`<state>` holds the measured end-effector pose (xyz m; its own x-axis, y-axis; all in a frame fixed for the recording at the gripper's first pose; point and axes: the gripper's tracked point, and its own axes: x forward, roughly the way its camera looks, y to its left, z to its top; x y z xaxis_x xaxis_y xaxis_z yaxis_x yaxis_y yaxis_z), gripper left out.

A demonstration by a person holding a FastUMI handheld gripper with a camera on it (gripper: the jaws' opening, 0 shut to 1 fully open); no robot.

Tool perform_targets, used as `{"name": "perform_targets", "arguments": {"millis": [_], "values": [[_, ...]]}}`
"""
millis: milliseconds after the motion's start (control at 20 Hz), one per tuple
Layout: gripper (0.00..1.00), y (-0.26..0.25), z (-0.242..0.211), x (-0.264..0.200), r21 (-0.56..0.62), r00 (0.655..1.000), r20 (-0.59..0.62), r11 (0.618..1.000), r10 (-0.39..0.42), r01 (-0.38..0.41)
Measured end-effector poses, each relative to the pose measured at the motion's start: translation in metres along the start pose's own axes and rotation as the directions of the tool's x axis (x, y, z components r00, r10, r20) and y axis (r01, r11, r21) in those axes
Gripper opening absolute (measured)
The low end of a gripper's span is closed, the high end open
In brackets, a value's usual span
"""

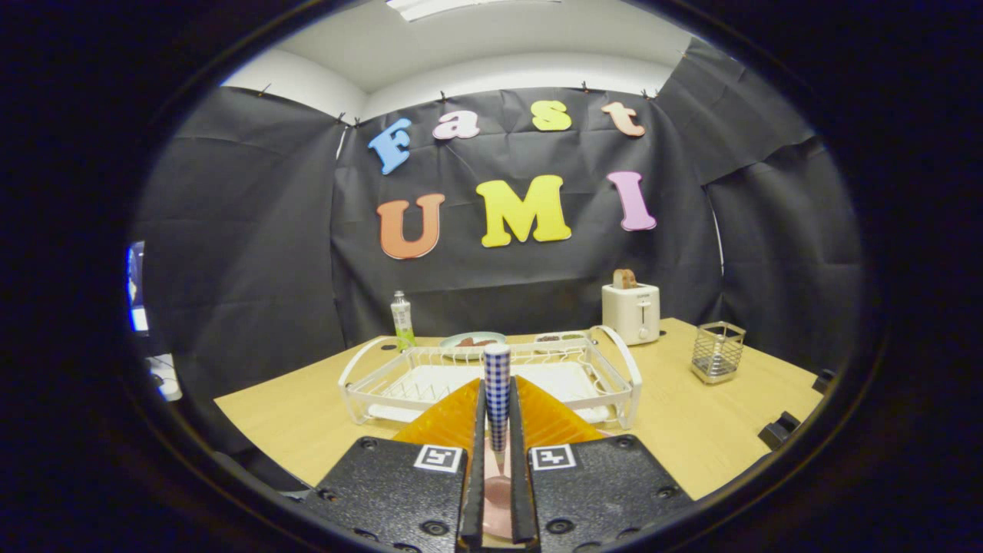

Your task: Take the plate from the dish rack, then take the spoon from the basket and place it into the plate.

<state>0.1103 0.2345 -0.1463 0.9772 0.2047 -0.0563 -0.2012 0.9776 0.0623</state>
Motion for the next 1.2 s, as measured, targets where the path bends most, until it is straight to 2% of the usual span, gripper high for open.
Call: {"name": "perform_targets", "arguments": {"millis": [350,450,500,550,650,800,1000,1200], "values": [[0.21,-0.031,-0.003,-0.010,0.003,0.996,0.038,0.996,-0.084,0.084],[0.27,-0.047,-0.005,-0.011,-0.008,0.993,0.012,0.993,-0.115,0.116],[0.34,-0.053,-0.005,-0.013,-0.009,0.993,-0.010,0.993,-0.119,0.119],[0.39,-0.051,-0.003,-0.013,-0.007,0.997,-0.022,0.997,-0.071,0.071],[0.65,-0.052,0.006,-0.025,0.013,0.999,-0.034,0.999,-0.031,0.031],[1.00,-0.091,0.027,-0.034,-0.036,0.985,0.016,0.985,-0.170,0.170],[1.00,-0.094,0.050,-0.052,-0.043,0.986,0.020,0.985,-0.166,0.167],[1.00,-0.105,0.069,-0.078,-0.051,0.980,-0.004,0.979,-0.199,0.199]]}}
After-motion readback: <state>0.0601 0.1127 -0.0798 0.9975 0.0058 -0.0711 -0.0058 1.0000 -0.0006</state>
